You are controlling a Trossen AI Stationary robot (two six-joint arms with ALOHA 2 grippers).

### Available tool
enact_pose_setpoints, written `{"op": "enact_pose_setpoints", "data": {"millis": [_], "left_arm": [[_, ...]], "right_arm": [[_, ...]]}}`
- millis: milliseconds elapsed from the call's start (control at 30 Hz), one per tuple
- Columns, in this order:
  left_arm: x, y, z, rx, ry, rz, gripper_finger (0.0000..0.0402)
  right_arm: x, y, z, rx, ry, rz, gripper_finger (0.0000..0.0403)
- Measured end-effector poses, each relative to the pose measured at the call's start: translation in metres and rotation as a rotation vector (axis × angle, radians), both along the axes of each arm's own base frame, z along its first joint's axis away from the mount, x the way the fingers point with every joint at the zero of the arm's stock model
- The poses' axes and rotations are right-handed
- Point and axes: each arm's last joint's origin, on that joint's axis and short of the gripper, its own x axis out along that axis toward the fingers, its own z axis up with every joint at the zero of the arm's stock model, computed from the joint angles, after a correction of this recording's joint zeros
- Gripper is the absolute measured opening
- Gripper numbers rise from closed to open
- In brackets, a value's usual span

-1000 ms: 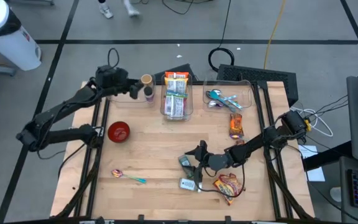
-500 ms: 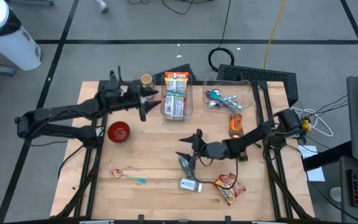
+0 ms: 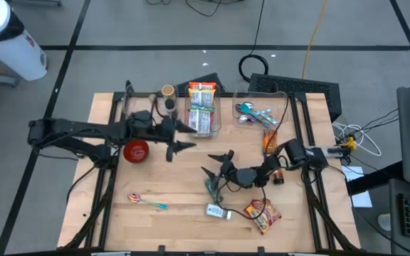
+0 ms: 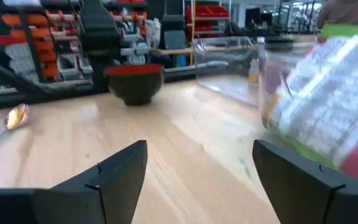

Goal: Pick & Place Food Item
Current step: Put the green seasoning bottle into the left transparent bin

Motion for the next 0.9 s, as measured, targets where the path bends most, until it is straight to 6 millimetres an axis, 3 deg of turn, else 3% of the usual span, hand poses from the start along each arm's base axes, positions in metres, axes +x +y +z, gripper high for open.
{"op": "enact_pose_setpoints", "data": {"millis": [167,267,333,433,533,733,900], "left_arm": [[0.022,-0.016,-0.01,0.104,-0.093,-0.084,0.0251],[0.033,-0.02,-0.016,0.138,-0.159,-0.187,0.0251],[0.039,-0.021,-0.02,0.144,-0.201,-0.262,0.0251],[0.044,-0.017,-0.025,0.124,-0.226,-0.348,0.025],[0.047,-0.014,-0.033,0.099,-0.202,-0.425,0.025],[0.049,-0.014,-0.039,0.092,-0.181,-0.461,0.025],[0.053,-0.017,-0.048,0.102,-0.151,-0.472,0.0251]], "right_arm": [[-0.004,0.017,0.014,-0.084,0.008,0.03,0.0283],[-0.007,0.032,0.041,-0.261,0.05,0.036,0.0283],[-0.011,0.038,0.06,-0.304,0.072,-0.054,0.0282],[-0.018,0.04,0.085,-0.268,0.064,-0.162,0.028],[-0.026,0.046,0.105,-0.245,0.065,-0.161,0.0279],[-0.042,0.053,0.129,-0.177,0.128,-0.101,0.0276],[-0.057,0.054,0.135,-0.034,0.182,-0.028,0.0269]]}}
